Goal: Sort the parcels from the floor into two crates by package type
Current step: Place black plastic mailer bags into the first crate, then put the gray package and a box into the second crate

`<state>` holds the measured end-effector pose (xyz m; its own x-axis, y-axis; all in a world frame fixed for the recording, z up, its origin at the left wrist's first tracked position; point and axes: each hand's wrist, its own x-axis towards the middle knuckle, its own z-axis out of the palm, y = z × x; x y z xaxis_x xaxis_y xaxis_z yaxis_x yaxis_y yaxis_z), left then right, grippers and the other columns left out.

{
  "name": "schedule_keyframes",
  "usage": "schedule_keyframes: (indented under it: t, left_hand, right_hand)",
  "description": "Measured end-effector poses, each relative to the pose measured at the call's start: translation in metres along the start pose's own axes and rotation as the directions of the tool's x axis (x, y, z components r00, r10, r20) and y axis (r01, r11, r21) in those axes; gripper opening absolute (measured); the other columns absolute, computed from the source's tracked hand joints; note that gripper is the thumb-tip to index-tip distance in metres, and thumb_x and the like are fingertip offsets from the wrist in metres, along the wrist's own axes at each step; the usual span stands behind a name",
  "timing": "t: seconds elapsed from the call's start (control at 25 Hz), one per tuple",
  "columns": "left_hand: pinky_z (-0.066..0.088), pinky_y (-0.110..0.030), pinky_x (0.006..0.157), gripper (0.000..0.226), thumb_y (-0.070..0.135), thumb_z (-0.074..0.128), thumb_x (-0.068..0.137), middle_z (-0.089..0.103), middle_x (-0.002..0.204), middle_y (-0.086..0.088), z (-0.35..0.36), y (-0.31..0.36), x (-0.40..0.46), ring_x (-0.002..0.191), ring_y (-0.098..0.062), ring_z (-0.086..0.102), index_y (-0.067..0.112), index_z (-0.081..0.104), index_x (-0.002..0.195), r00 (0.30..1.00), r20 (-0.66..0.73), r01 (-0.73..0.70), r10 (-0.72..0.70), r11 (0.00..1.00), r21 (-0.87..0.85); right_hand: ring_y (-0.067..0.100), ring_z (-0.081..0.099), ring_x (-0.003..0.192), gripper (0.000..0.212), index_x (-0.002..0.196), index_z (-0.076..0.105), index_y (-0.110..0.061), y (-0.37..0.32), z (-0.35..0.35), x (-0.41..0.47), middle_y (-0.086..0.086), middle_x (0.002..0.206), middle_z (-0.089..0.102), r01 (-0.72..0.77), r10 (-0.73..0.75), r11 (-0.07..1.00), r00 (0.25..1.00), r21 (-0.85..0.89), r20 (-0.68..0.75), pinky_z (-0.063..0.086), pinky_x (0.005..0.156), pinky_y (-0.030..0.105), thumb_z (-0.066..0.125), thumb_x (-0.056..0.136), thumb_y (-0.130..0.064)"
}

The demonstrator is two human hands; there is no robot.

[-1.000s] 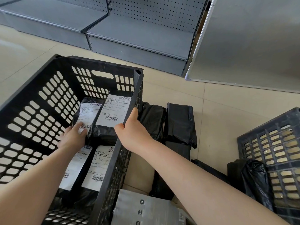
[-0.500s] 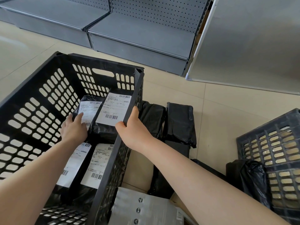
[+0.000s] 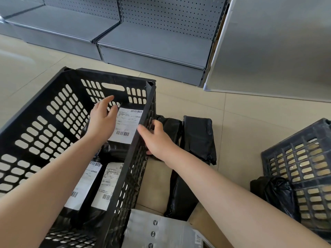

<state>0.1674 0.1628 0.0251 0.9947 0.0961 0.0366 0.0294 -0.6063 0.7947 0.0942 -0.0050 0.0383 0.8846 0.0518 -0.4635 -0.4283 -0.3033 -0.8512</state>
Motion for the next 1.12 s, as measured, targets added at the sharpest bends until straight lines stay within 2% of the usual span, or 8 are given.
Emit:
schedule_keyframes:
  t: [0.08, 0.2, 0.4, 0.52, 0.68, 0.76, 0.92, 1.12]
  left_hand:
    - [0.026, -0.036, 0.114, 0.046, 0.03, 0.04, 0.103, 0.041, 0.151, 0.001, 0.007, 0.031, -0.007, 0.142, -0.017, 0.031, 0.026, 0.04, 0.149, 0.996, 0.003, -0.086, 0.086, 0.996, 0.001]
    - [0.028, -0.037, 0.114, 0.052, 0.021, 0.048, 0.098, 0.044, 0.148, -0.002, 0.019, 0.067, -0.015, 0.14, -0.022, 0.033, 0.023, 0.039, 0.149, 0.971, 0.07, -0.236, 0.229, 0.966, 0.11]
    - [0.017, -0.041, 0.12, 0.063, 0.019, 0.054, 0.093, 0.037, 0.154, -0.004, 0.056, 0.109, -0.037, 0.147, -0.025, 0.021, 0.02, 0.032, 0.152, 0.918, 0.237, -0.375, 0.319, 0.891, 0.255]
    - [0.017, -0.044, 0.12, 0.065, 0.023, 0.054, 0.093, 0.034, 0.156, -0.005, 0.086, 0.125, -0.048, 0.148, -0.027, 0.018, 0.02, 0.029, 0.153, 0.899, 0.343, -0.382, 0.272, 0.87, 0.311]
    - [0.018, -0.045, 0.118, 0.065, 0.027, 0.052, 0.093, 0.032, 0.156, -0.006, 0.123, 0.137, -0.053, 0.148, -0.027, 0.019, 0.019, 0.029, 0.153, 0.83, 0.483, -0.509, 0.278, 0.731, 0.454]
    - [0.02, -0.044, 0.117, 0.064, 0.028, 0.05, 0.094, 0.033, 0.156, -0.007, 0.139, 0.141, -0.055, 0.147, -0.029, 0.022, 0.018, 0.029, 0.153, 0.82, 0.523, -0.512, 0.233, 0.708, 0.487]
    - [0.027, -0.044, 0.113, 0.062, 0.029, 0.05, 0.094, 0.037, 0.153, -0.009, 0.17, 0.145, -0.068, 0.142, -0.032, 0.03, 0.018, 0.031, 0.152, 0.798, 0.598, -0.461, 0.078, 0.718, 0.521]
    - [0.033, -0.046, 0.111, 0.059, 0.031, 0.05, 0.095, 0.039, 0.15, -0.009, 0.201, 0.109, -0.104, 0.138, -0.032, 0.034, 0.02, 0.033, 0.151, 0.669, 0.742, -0.491, -0.049, 0.72, 0.49]
  right_hand:
    - [0.025, 0.059, 0.118, 0.076, 0.156, 0.014, -0.031, 0.001, -0.018, -0.001, 0.002, 0.134, 0.056, -0.028, 0.031, 0.999, 0.997, 0.039, -0.067, 0.049, 0.104, 0.047, 0.044, 0.095, -0.063]
    - [0.017, 0.064, 0.092, 0.067, 0.156, 0.016, -0.028, 0.004, -0.059, -0.007, -0.007, 0.093, 0.054, -0.039, 0.047, 0.998, 0.989, 0.058, -0.143, 0.054, 0.099, 0.044, 0.042, 0.101, -0.054]
    - [0.021, 0.063, 0.094, 0.066, 0.155, 0.024, -0.021, 0.034, -0.13, -0.011, 0.007, 0.141, 0.048, -0.108, 0.138, 0.988, 0.937, 0.111, -0.32, 0.057, 0.093, 0.042, 0.047, 0.1, -0.049]
    - [0.024, 0.06, 0.103, 0.061, 0.15, 0.03, -0.016, 0.058, -0.161, -0.021, 0.01, 0.137, 0.052, -0.166, 0.218, 0.972, 0.903, 0.169, -0.37, 0.06, 0.081, 0.035, 0.049, 0.1, -0.044]
    - [0.023, 0.057, 0.102, 0.059, 0.15, 0.03, -0.013, 0.091, -0.188, -0.042, 0.008, 0.119, 0.054, -0.248, 0.283, 0.958, 0.883, 0.142, -0.375, 0.058, 0.086, 0.038, 0.05, 0.101, -0.039]
    - [0.024, 0.056, 0.108, 0.06, 0.152, 0.028, -0.013, 0.111, -0.196, -0.052, 0.005, 0.115, 0.055, -0.302, 0.294, 0.953, 0.884, 0.037, -0.363, 0.056, 0.092, 0.04, 0.049, 0.101, -0.039]
    - [0.027, 0.052, 0.122, 0.055, 0.148, 0.039, -0.014, 0.147, -0.205, -0.064, 0.01, 0.145, 0.049, -0.378, 0.308, 0.892, 0.909, -0.246, -0.28, 0.045, 0.108, 0.044, 0.048, 0.102, -0.043]
    - [0.017, 0.055, 0.116, 0.057, 0.141, 0.048, -0.02, 0.158, -0.176, -0.08, 0.001, 0.132, 0.057, -0.31, 0.355, 0.88, 0.932, -0.36, 0.067, 0.043, 0.096, 0.032, 0.059, 0.094, -0.053]
